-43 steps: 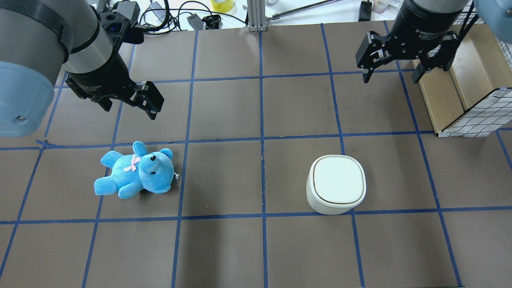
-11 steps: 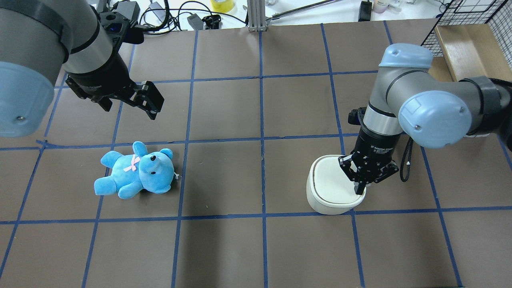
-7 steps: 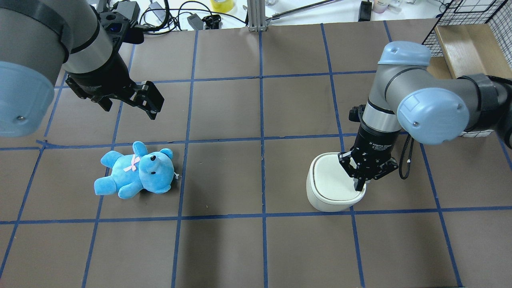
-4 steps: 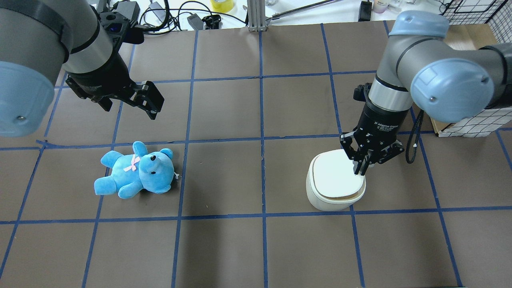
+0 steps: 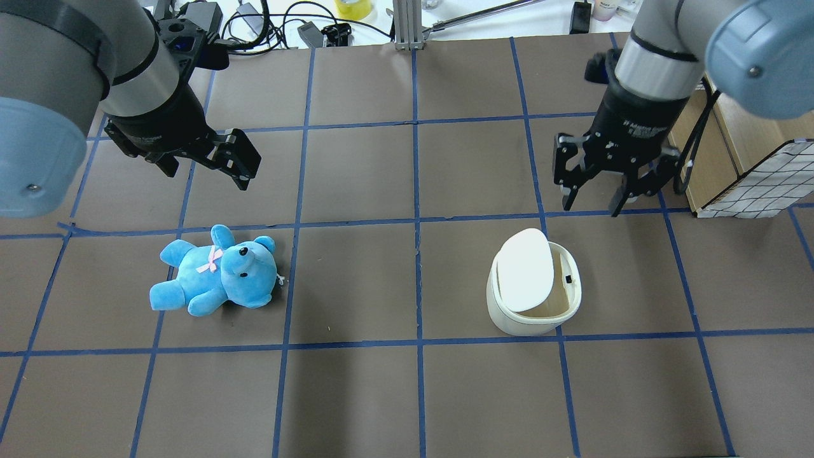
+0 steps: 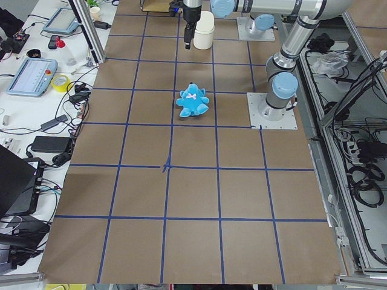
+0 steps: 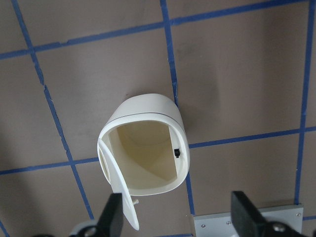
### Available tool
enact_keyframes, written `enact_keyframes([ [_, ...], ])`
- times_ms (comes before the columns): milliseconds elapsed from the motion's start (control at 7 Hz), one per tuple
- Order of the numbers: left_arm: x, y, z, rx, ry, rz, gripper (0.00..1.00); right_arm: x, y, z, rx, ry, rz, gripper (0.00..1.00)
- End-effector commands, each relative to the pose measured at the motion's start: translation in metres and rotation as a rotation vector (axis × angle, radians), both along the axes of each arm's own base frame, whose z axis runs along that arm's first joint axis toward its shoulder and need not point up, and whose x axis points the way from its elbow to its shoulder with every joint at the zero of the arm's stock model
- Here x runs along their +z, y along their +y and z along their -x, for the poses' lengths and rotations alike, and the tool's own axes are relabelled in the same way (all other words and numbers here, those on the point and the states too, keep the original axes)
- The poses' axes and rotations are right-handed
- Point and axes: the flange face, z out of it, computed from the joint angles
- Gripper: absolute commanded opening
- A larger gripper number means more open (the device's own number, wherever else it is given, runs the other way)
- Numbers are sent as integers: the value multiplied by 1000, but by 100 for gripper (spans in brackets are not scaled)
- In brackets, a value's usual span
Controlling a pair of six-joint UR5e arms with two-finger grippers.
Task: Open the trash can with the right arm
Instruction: 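Lift the right gripper away from the opened lid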
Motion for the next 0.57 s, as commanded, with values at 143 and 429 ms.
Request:
enact_keyframes([
  [143,0,0,0,0,0,0,100,35,-14,9,5,85,140,100],
  [429,0,0,0,0,-2,0,100,40,-20,6,-19,90,201,100],
])
